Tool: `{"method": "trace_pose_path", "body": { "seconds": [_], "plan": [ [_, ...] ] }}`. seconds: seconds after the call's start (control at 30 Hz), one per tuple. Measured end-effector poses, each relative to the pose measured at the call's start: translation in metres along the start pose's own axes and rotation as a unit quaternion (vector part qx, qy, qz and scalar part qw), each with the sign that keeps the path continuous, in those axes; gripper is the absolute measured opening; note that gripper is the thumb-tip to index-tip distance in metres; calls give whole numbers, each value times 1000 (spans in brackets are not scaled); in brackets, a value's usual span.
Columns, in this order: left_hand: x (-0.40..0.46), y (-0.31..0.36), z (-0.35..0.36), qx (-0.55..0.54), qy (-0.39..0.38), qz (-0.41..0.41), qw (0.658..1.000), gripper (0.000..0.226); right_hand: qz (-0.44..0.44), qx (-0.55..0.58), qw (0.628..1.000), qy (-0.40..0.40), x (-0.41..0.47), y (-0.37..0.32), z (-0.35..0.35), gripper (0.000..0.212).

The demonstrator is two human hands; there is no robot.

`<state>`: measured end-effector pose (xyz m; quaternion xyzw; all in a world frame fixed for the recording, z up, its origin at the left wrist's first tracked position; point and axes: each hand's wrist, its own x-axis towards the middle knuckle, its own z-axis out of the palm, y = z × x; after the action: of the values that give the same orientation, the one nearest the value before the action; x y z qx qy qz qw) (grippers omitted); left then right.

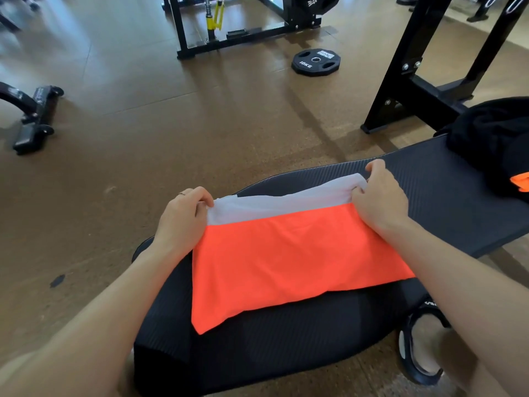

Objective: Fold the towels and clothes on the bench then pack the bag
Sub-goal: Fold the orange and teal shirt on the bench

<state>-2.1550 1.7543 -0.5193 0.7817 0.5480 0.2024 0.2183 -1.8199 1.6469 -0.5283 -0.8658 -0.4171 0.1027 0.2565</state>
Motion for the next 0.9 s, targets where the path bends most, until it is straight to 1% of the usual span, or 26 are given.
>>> {"method": "trace_pose_path", "body": {
  "seconds": [0.07, 0.13, 0.17, 0.23, 0.27, 0.3, 0.37, 0.43, 0.53, 0.6, 0.67, 0.77, 0.83, 0.9],
  "plan": [
    [1, 5, -2, -3, 19, 24, 1000, 22, -33, -61, 997, 27, -1, -3, 1, 39],
    [0, 9, -1, 3, 16, 43, 999, 14, -115, -133, 981, 77, -5, -12, 5, 43],
    [-1, 10, 0, 10, 11, 48, 999, 12, -167, -143, 972, 86, -10, -19, 10, 43],
    [0, 10, 3, 30, -3, 58, 998, 22, -277, -101, 954, 49, -21, -35, 21, 35],
    [1, 10, 5, 39, -13, 60, 997, 28, -320, -80, 944, 23, -26, -41, 27, 30],
    [2, 10, 6, 48, -22, 58, 997, 31, -345, -73, 936, 0, -31, -45, 33, 30],
    [5, 10, 7, 62, -33, 53, 996, 26, -347, -89, 933, -30, -29, -46, 40, 34],
    [7, 11, 7, 61, -36, 47, 996, 18, -315, -96, 943, -53, -20, -44, 40, 34],
    [8, 11, 6, 51, -34, 48, 997, 24, -274, -98, 951, -108, -8, -48, 35, 32],
    [8, 11, 6, 62, -29, 52, 996, 25, -258, -73, 955, -125, -4, -52, 33, 33],
    [8, 10, 6, 90, -23, 74, 993, 21, -254, -64, 958, -115, -1, -52, 32, 35],
    [8, 11, 11, 118, -29, 145, 982, 32, -274, -102, 951, -102, 4, -48, 33, 25],
    [9, 12, 15, 122, -33, 176, 976, 29, -273, -119, 951, -86, 6, -51, 32, 16],
    [12, 12, 17, 125, -34, 174, 976, 21, -267, -100, 957, -60, 8, -55, 31, 14]
  ]
}}
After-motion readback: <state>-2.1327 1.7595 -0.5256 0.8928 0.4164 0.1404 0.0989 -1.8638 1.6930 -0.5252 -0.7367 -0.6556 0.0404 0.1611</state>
